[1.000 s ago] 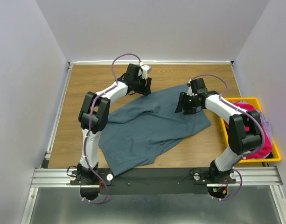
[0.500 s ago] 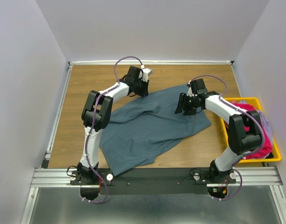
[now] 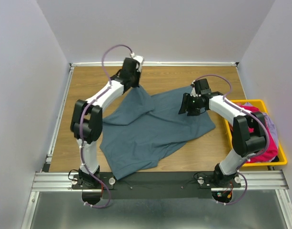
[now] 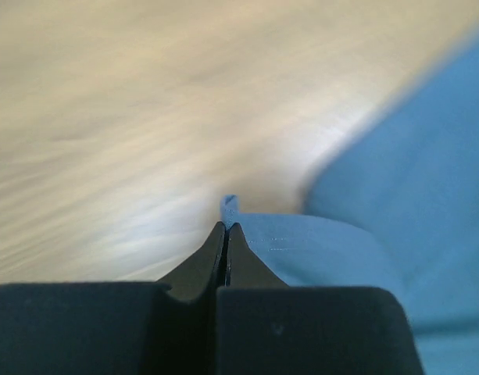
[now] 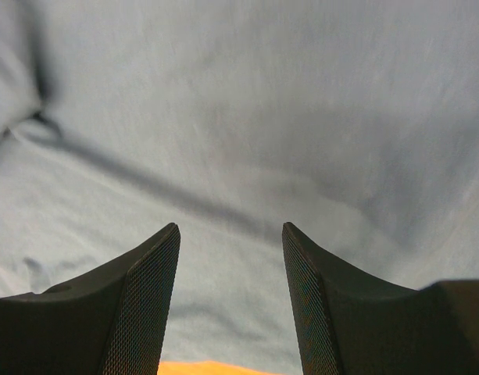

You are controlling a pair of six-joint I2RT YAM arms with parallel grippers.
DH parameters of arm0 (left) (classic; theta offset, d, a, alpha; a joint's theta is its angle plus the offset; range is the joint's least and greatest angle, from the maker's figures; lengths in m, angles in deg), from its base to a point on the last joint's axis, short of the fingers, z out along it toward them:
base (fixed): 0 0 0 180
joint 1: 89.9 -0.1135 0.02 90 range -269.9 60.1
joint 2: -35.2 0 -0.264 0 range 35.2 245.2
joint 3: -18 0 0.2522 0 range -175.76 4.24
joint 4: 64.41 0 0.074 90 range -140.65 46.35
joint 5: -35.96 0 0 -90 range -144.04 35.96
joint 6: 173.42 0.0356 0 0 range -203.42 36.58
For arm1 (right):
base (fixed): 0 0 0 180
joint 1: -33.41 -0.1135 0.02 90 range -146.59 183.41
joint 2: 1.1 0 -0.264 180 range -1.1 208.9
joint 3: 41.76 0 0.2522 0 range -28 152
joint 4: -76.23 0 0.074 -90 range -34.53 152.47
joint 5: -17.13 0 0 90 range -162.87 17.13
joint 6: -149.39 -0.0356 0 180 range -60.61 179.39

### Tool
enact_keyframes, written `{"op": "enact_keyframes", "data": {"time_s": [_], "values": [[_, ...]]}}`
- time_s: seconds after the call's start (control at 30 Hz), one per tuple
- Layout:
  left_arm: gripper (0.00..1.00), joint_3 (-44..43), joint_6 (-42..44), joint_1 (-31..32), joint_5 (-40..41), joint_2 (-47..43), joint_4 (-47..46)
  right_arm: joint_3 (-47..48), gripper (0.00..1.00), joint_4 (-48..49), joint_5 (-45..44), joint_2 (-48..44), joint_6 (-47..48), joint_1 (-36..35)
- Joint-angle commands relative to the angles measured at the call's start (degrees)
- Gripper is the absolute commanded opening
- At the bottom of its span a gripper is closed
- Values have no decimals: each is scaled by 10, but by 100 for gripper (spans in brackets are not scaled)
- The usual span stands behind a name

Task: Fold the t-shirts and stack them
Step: Flatten the tshirt out

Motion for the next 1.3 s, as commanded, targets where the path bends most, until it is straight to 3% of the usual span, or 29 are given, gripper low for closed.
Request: {"op": "enact_keyframes", "data": {"time_s": [0.0,0.13,0.3,0.7,0.87,1.03,1.27], "values": [[0,9,-31,-31,257,-90,7,54,63,8,-46,30,-8,-1],[0,6,-27,-48,310,-114,-3,145,63,12,-139,77,-1,0],[0,-23,-23,-53,351,-107,13,228,63,22,-188,154,7,13],[0,-30,-29,-114,289,-78,-28,344,59,48,-202,281,71,72],[0,-21,-34,-125,268,-72,-35,403,54,58,-179,337,109,83],[0,-15,-42,-138,244,-70,-41,464,55,59,-102,396,151,83],[0,-13,-52,-150,223,-60,-36,518,56,57,-65,448,158,83]]}}
